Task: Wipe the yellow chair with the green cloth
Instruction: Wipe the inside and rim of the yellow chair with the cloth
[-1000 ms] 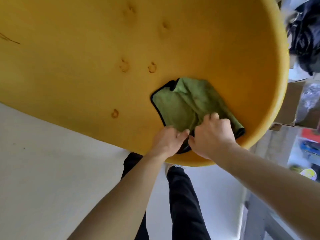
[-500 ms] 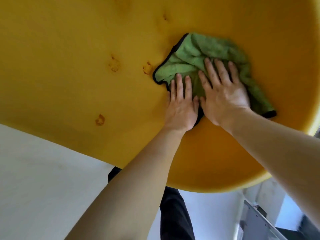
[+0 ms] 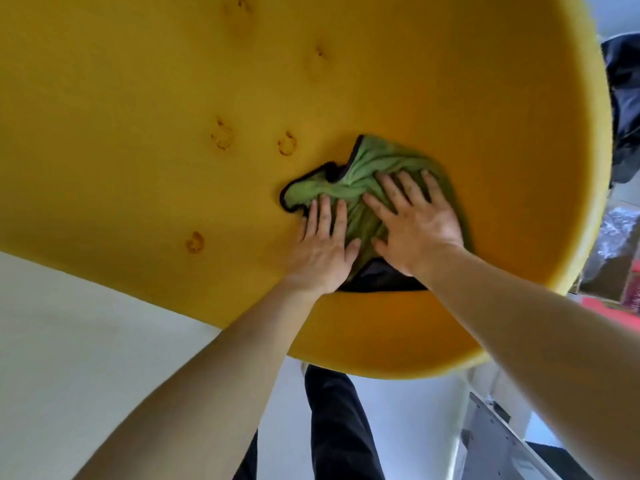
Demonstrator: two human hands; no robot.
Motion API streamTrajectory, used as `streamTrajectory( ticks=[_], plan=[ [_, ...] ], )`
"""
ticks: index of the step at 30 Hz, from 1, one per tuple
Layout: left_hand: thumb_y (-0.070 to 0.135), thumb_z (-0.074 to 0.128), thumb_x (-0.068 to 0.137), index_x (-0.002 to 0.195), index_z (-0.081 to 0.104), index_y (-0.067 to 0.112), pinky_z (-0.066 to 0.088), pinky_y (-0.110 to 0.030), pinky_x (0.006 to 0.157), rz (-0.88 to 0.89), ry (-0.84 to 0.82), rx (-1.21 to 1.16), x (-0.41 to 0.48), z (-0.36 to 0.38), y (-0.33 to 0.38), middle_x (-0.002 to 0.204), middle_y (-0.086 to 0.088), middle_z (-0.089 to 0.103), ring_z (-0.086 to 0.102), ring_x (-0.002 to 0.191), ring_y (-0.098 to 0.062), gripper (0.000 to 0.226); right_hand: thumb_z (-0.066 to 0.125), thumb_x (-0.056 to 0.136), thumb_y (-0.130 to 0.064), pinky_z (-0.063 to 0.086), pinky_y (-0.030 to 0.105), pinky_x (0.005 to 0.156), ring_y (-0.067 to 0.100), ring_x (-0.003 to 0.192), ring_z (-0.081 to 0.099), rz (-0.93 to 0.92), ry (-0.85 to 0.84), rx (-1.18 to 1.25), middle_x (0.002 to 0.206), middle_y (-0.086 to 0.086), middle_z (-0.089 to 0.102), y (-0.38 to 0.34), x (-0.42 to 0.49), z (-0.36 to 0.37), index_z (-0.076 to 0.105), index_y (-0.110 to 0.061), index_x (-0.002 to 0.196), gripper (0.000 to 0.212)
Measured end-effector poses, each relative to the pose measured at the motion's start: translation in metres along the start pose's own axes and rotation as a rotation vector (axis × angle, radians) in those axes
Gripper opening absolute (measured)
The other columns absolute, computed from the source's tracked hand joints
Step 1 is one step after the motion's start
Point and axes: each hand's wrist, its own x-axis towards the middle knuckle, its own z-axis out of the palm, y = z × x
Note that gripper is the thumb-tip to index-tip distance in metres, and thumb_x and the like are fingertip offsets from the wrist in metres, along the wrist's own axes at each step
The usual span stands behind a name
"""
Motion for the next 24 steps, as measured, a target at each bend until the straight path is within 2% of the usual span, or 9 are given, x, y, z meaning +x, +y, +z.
streamTrajectory(
  ticks=[3, 5, 9, 11, 13, 16, 19, 21, 24],
  plan=[
    [0.051, 0.019, 0.103, 0.156, -0.014, 0.01, 0.003, -0.05, 0.124, 0.008, 0.087, -0.03, 0.04, -0.007, 0.028, 0.164, -0.019, -0.019, -0.015, 0.151, -0.036, 0.074, 0.01, 0.096, -0.061, -0.015, 0.053, 0.117, 0.029, 0.153, -0.014, 0.17, 0.08, 0.02, 0.165, 0.007, -0.022, 0.008, 0.004, 0.001, -0.015, -0.027, 0.158, 0.075],
    [0.05, 0.02, 0.104, 0.156, -0.012, 0.007, 0.006, -0.05, 0.124, 0.033, 0.07, 0.014, 0.016, 0.004, 0.026, 0.163, -0.022, -0.02, -0.016, 0.151, -0.038, 0.075, 0.01, 0.098, -0.055, -0.014, 0.054, 0.117, 0.031, 0.153, -0.014, 0.185, 0.053, 0.135, 0.165, 0.009, -0.022, -0.016, -0.017, 0.01, -0.012, -0.023, 0.158, 0.072],
    [0.054, 0.02, 0.102, 0.157, -0.004, 0.003, 0.016, -0.05, 0.122, 0.075, -0.082, 0.053, -0.088, 0.032, -0.023, 0.162, -0.023, -0.021, -0.014, 0.152, -0.036, 0.078, 0.0, 0.096, -0.053, -0.01, 0.053, 0.121, 0.03, 0.153, -0.016, -0.013, -0.089, 0.424, 0.165, 0.005, -0.021, -0.095, -0.085, 0.026, -0.005, -0.026, 0.16, 0.07],
    [0.053, 0.02, 0.101, 0.157, 0.007, 0.0, 0.023, -0.052, 0.12, 0.016, -0.094, 0.091, -0.128, 0.039, -0.056, 0.162, -0.027, -0.01, -0.006, 0.152, -0.039, 0.079, -0.014, 0.088, -0.052, -0.016, 0.049, 0.12, 0.028, 0.152, -0.021, -0.142, -0.151, 0.542, 0.164, 0.001, -0.024, -0.133, -0.099, 0.029, -0.006, -0.028, 0.16, 0.076],
    [0.053, 0.022, 0.1, 0.155, 0.014, -0.004, 0.025, -0.053, 0.118, -0.074, -0.087, 0.155, -0.144, 0.039, -0.088, 0.161, -0.031, -0.003, 0.0, 0.152, -0.042, 0.079, -0.009, 0.092, -0.053, -0.02, 0.046, 0.117, 0.024, 0.148, -0.03, -0.27, -0.153, 0.592, 0.162, -0.002, -0.03, -0.16, -0.086, 0.032, -0.013, -0.03, 0.157, 0.069],
    [0.056, 0.027, 0.1, 0.155, 0.01, -0.006, 0.02, -0.054, 0.12, -0.15, -0.036, 0.261, -0.129, 0.027, -0.128, 0.161, -0.032, -0.004, 0.0, 0.151, -0.043, 0.084, 0.006, 0.1, -0.055, -0.019, 0.047, 0.118, 0.022, 0.145, -0.036, -0.417, -0.042, 0.54, 0.158, -0.005, -0.039, -0.178, -0.034, 0.031, -0.027, -0.033, 0.151, 0.065],
    [0.057, 0.03, 0.1, 0.155, 0.005, -0.007, 0.014, -0.052, 0.122, -0.253, 0.075, 0.282, -0.087, 0.002, -0.155, 0.161, -0.032, -0.006, -0.002, 0.152, -0.042, 0.088, 0.008, 0.1, -0.058, -0.012, 0.05, 0.12, 0.023, 0.148, -0.031, -0.452, 0.111, 0.455, 0.154, -0.006, -0.044, -0.182, 0.032, 0.016, -0.032, -0.034, 0.15, 0.068],
    [0.057, 0.027, 0.102, 0.155, 0.002, -0.006, 0.012, -0.051, 0.122, -0.316, 0.149, 0.29, -0.049, -0.021, -0.172, 0.161, -0.031, -0.007, -0.002, 0.152, -0.041, 0.086, 0.012, 0.099, -0.062, -0.006, 0.051, 0.12, 0.025, 0.152, -0.022, -0.369, 0.28, 0.434, 0.16, -0.003, -0.037, -0.174, 0.085, -0.001, -0.028, -0.035, 0.152, 0.072],
    [0.054, 0.02, 0.102, 0.155, 0.004, -0.003, 0.013, -0.049, 0.123, -0.275, 0.307, 0.29, 0.032, -0.072, -0.183, 0.163, -0.029, -0.003, 0.002, 0.152, -0.039, 0.081, 0.022, 0.098, -0.062, 0.009, 0.054, 0.118, 0.028, 0.154, 0.002, -0.105, 0.545, 0.455, 0.169, 0.0, -0.009, -0.136, 0.161, -0.037, -0.003, -0.035, 0.159, 0.071]
  ],
)
